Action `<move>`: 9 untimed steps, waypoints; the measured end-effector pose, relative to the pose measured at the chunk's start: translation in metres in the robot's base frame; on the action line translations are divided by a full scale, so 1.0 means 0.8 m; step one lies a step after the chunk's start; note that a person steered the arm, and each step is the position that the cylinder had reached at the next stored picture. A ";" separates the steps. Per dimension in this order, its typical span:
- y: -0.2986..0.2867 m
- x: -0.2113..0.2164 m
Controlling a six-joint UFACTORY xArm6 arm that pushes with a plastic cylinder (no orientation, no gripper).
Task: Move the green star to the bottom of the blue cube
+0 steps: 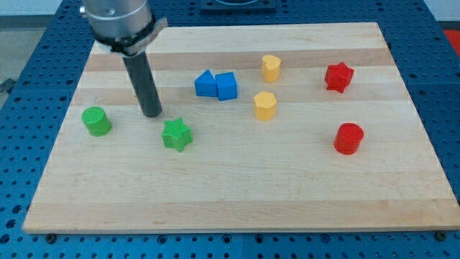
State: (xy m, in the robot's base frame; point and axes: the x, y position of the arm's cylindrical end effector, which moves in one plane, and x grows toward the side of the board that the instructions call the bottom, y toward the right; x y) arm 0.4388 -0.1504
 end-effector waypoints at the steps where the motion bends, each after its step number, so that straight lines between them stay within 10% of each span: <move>1: 0.000 0.039; 5: 0.136 0.037; 7: 0.022 0.102; 9: 0.035 0.044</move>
State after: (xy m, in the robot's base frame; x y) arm 0.4737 -0.1220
